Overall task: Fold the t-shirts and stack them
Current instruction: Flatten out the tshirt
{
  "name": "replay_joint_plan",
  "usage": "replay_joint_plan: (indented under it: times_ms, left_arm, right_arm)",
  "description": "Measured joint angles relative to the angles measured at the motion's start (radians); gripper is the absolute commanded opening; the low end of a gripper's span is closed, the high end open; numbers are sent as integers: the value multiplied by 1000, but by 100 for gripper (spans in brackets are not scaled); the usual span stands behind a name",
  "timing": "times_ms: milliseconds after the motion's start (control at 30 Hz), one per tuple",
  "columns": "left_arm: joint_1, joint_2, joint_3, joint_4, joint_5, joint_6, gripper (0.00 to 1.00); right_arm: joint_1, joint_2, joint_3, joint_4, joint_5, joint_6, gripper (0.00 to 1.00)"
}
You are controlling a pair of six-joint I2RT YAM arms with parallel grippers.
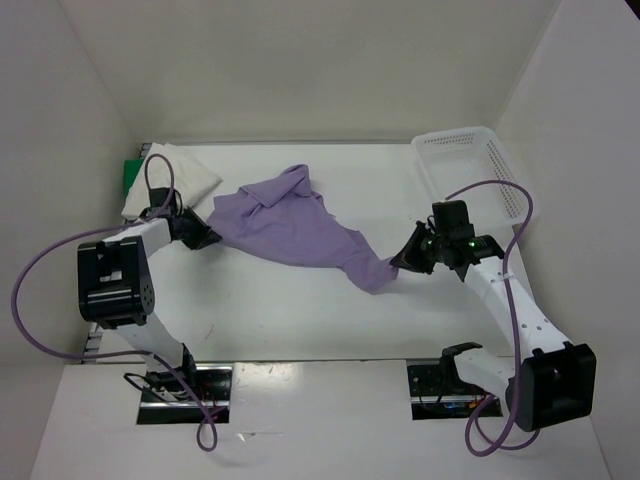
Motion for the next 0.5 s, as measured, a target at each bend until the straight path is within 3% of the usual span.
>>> replay_joint_plan:
  times_ms: [100, 267, 333, 367, 400, 433, 500]
  left_arm:
    - [0, -4, 16, 4, -2, 3, 1]
    - [0, -44, 47, -69, -27, 26, 1]
    - [0, -78, 51, -96, -40, 34, 16]
    - [0, -96, 51, -105, -47, 40, 39]
    - [0, -110, 51, -111, -58, 49, 51]
    - [0, -119, 51, -115, -65, 54, 58]
    - [0, -117, 51, -113, -77, 55, 63]
  right_arm:
    - [0, 0, -2, 15, -12, -1, 0]
    - [0, 12, -19, 59, -34, -6, 0]
    - [0, 25, -25, 77, -43, -11, 0]
    - [0, 30, -26, 82, -47, -14, 0]
    - [0, 36, -27, 89, -50, -17, 0]
    - [0, 41, -30, 96, -55, -19, 0]
    - [0, 48, -31, 101, -65, -26, 0]
